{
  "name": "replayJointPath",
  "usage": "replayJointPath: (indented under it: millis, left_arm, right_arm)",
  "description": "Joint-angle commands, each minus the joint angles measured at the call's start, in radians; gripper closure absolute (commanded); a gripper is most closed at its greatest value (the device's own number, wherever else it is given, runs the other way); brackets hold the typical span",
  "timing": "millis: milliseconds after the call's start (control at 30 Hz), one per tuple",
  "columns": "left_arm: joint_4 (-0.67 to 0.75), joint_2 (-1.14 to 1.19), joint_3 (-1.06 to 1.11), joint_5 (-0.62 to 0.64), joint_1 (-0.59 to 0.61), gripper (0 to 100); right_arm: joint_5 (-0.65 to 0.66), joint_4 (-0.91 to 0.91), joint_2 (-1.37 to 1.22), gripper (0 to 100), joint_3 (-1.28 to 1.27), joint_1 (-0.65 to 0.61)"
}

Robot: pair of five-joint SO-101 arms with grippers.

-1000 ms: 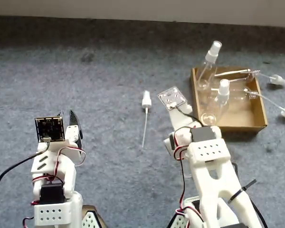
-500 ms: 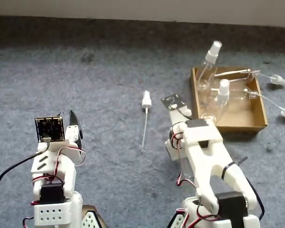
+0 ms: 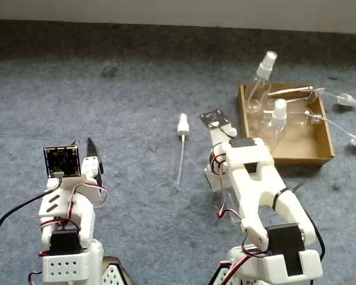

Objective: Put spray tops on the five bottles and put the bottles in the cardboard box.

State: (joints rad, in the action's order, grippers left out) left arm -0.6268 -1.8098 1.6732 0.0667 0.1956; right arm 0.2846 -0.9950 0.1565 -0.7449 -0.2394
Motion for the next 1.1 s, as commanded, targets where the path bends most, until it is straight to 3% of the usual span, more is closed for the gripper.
replayJointPath:
  millis: [0, 233, 533, 733, 867, 1067]
  left_arm:
    - [0.02, -0.002, 0.021, -0.009, -0.018, 94]
    - [0.018, -0.002, 0.021, -0.009, -0.082, 95]
    - [-0.178, -0.002, -0.062, -0.04, -0.17, 95]
    - [-0.37, -0.001, -0.232, -0.087, -0.17, 95]
    - [-0.417, 0.001, -0.326, -0.158, -0.17, 95]
    - [-0.476, 0.002, -0.406, -0.164, -0.17, 95]
  right_arm:
    - [-0.006, 0.008, -0.001, 78.1, 0.05, 0.007]
    - [-0.008, 0.007, 0.01, 94.7, 0.054, 0.012]
    - [-0.011, -0.036, 0.166, 94.9, 0.048, 0.008]
    - [-0.127, -0.041, 0.401, 94.9, 0.015, 0.001]
    - [-0.137, -0.036, 0.535, 94.9, -0.087, -0.016]
    - [-0.137, -0.035, 0.73, 94.9, -0.223, -0.016]
